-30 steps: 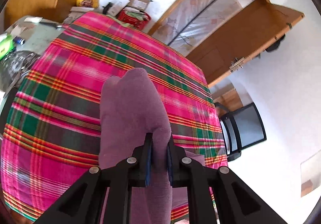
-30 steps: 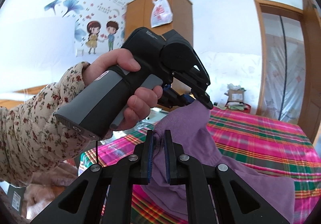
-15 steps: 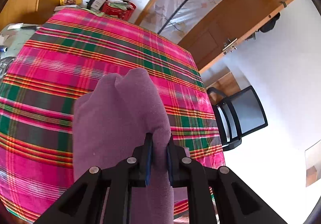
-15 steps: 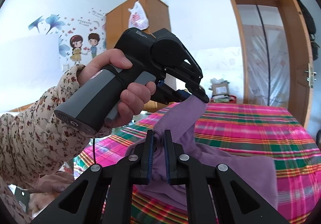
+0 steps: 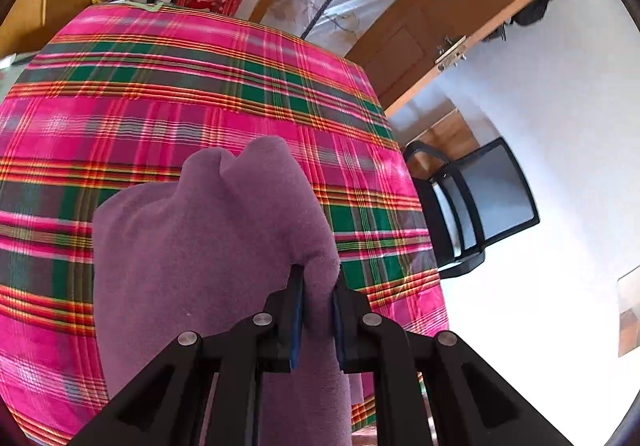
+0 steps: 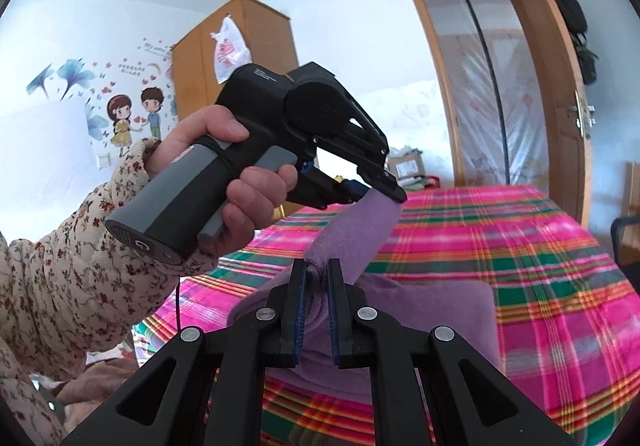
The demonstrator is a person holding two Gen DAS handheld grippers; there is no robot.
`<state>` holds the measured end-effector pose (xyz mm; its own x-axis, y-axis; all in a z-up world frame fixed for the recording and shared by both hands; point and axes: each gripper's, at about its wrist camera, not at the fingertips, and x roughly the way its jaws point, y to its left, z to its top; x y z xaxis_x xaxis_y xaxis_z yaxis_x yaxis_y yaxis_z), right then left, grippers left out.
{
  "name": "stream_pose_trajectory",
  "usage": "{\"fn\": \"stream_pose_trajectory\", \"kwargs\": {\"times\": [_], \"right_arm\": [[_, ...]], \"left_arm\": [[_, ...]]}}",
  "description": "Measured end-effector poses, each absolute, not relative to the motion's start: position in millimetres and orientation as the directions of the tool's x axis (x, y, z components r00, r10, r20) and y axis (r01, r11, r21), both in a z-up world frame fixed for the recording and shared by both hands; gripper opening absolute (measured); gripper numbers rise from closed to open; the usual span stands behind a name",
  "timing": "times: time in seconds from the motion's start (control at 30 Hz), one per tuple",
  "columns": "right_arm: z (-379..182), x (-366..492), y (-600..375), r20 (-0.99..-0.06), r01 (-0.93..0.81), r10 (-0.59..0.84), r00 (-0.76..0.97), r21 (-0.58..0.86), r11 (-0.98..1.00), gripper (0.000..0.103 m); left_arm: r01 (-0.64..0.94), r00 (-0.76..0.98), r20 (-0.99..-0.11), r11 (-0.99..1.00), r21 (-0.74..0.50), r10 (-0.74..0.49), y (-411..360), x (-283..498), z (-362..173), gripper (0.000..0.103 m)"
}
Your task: Fold clothes
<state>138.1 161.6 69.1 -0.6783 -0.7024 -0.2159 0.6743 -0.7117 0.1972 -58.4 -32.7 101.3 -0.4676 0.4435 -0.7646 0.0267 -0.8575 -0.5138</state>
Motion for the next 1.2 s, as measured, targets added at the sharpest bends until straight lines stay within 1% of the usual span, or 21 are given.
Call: {"fn": "stream_pose_trajectory", "kwargs": {"times": [0.53,0.83,1.0,1.07,1.2], "right_arm": [[32.3,111.5,229.4,-0.277,0.561,-0.660,-0.698,0.362,-0.745,0.010],[14.6,100.1,250.2,-0.321,0.501,-0.630,-0.707,0.401,-0.767,0.010],[4.3,96.2,255.8,-0.353,0.475,-0.615,-0.705,0.410,-0.779,0.010],[-1.0,94.5,257.4,-0.368,0.467,-0.611,-0.701,0.411,-0.783,0.010],[-11.5,91.1,261.8,-0.402,0.438,-0.603,-0.689,0.431,-0.789,0.010]], "left_arm": [[0.027,-0.358,-0.841,-0.896,-0.443,0.405,32.0,-89.8,60.4,0.013],[0.038,-0.320,-0.863,-0.904,-0.425,0.392,50.9,-103.1,44.4,0.013],[0.045,-0.295,-0.873,-0.908,-0.418,0.387,58.1,-108.9,36.3,0.016],[0.037,-0.289,-0.876,-0.910,-0.413,0.386,61.4,-109.4,34.6,0.018],[0.010,-0.280,-0.877,-0.912,-0.410,0.391,65.0,-108.7,33.7,0.019]]}}
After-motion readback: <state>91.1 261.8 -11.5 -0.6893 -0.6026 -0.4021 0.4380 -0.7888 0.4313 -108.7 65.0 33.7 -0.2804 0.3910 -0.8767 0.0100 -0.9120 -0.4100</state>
